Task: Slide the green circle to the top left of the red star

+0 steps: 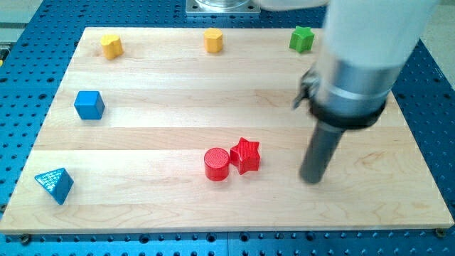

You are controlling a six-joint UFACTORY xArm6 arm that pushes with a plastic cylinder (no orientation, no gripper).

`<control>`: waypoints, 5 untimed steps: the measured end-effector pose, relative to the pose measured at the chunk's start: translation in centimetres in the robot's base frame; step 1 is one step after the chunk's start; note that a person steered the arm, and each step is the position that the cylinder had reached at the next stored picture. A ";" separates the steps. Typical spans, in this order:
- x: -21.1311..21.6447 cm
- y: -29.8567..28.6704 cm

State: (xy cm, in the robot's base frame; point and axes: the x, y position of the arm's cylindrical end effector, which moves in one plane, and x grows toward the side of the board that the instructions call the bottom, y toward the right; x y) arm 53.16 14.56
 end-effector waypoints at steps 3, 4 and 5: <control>-9.7 8.5; -11.1 6.7; -11.5 4.9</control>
State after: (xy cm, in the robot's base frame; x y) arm 41.69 19.49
